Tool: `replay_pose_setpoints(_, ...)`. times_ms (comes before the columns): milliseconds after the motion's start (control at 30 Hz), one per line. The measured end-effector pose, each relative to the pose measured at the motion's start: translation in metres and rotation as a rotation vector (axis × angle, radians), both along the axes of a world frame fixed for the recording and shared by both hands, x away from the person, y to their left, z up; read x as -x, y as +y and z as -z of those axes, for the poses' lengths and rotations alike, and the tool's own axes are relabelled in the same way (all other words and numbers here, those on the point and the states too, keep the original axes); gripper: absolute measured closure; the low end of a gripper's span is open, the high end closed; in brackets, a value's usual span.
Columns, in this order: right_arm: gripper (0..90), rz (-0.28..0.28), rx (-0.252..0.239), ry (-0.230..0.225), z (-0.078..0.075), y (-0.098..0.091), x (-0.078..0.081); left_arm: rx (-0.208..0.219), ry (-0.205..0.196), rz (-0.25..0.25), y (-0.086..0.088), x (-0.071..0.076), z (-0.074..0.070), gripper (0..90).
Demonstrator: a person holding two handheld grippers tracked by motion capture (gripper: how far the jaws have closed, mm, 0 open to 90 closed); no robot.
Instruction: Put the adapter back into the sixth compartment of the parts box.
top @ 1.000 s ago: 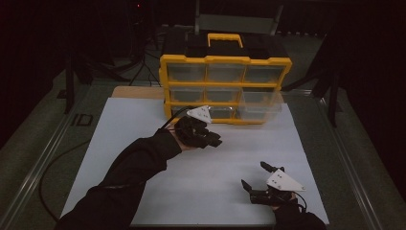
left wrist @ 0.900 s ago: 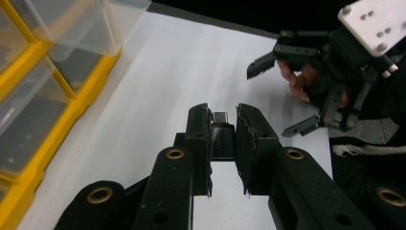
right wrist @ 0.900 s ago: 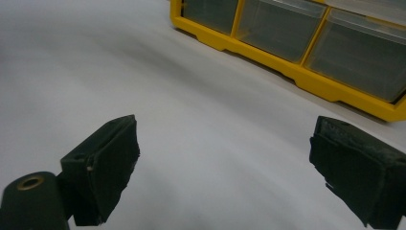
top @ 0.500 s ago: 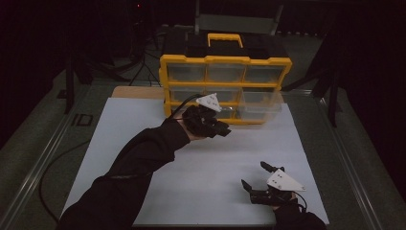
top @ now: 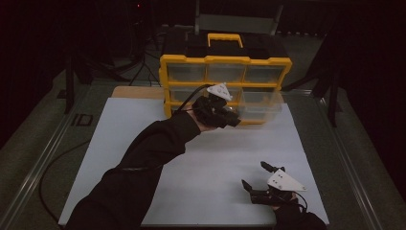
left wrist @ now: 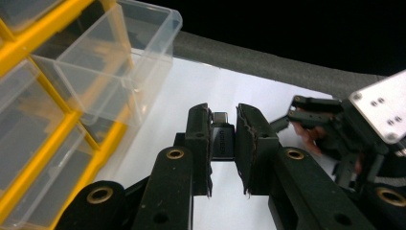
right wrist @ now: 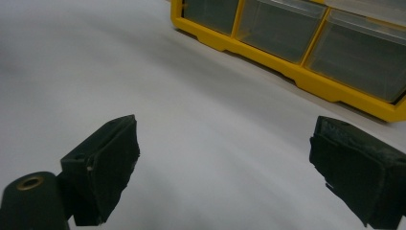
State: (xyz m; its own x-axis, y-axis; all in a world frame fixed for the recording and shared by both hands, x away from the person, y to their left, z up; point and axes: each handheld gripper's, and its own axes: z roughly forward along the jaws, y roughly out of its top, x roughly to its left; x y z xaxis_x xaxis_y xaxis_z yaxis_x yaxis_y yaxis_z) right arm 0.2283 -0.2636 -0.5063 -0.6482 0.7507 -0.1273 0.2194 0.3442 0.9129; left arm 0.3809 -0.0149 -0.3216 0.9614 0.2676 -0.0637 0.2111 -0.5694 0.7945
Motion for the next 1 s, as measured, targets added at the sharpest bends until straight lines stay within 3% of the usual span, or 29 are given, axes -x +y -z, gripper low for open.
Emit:
replay_pose_setpoints(300,9.5,-0.001,0.001,-0.004,0.0,-0.001,0.0,0.022,0.009,-0.031,-0.008,-0.012,-0.008,76.6)
replay_pose_setpoints(467,9.5,0.0,0.001,-0.007,-0.001,-0.001,0.0,0.04,0.014,-0.074,-0.018,-0.022,-0.013,76.6)
replay_pose_setpoints(733,9.5,0.0,-0.004,-0.007,-0.001,-0.001,0.0,0.026,0.019,-0.106,-0.031,-0.03,-0.014,76.6)
replay_pose_setpoints(867,9.5,0.001,-0.008,-0.006,-0.002,-0.001,0.0,0.038,0.037,-0.136,-0.038,-0.036,-0.014,76.6)
replay_pose_setpoints(1000,9.5,0.001,-0.01,-0.005,-0.002,-0.001,0.0,0.041,0.024,-0.17,-0.046,-0.041,-0.017,76.6)
